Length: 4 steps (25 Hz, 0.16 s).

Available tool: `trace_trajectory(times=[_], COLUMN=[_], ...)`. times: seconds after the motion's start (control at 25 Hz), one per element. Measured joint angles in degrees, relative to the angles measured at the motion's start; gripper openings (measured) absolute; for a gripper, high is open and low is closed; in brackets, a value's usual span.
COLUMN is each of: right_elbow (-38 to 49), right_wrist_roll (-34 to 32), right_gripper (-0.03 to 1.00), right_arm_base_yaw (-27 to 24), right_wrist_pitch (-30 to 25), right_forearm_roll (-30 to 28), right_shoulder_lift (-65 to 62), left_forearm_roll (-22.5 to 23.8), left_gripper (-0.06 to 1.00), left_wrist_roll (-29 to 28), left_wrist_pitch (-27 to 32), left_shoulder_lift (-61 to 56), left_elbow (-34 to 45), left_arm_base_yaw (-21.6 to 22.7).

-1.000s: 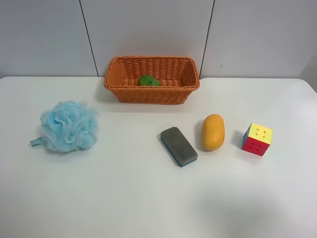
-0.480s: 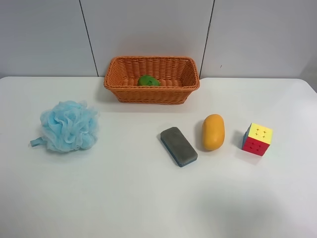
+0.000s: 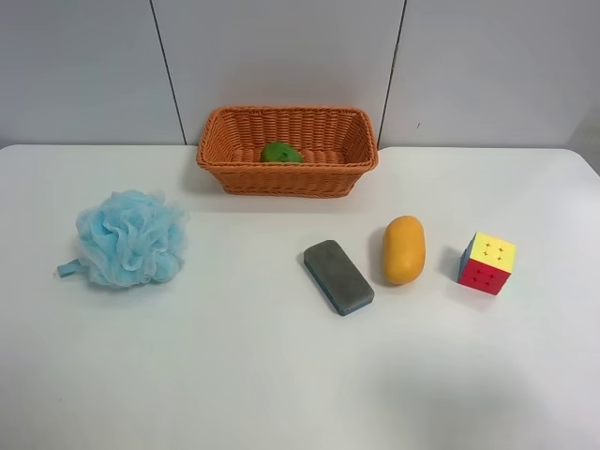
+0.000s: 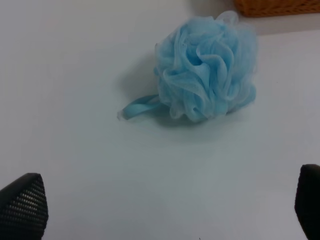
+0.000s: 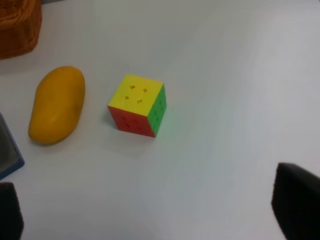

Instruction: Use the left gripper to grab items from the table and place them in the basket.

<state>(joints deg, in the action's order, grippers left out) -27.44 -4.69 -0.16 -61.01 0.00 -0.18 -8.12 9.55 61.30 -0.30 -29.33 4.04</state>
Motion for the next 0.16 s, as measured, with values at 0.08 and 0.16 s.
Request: trace_trajectory(times=[0.08, 0.16], right_elbow=[0.0, 0.0], right_wrist_roll=[0.0, 0.0], right_gripper=[0.99, 0.99], right_arm_base_yaw=[0.0, 0.0], right_wrist_pitch=[0.0, 0.0], right_forearm_roll=[0.0, 0.0], right_shoulder_lift=[0.0, 0.0], left_forearm_roll=[0.0, 0.0], left_gripper=[0.99, 0.99], left_wrist_roll=[0.0, 0.0], left_wrist_pitch=[0.0, 0.0], left_shoulder_lift=[0.0, 0.0], left_elbow=[0.0, 0.0], left_arm_base_yaw=[0.0, 0.0])
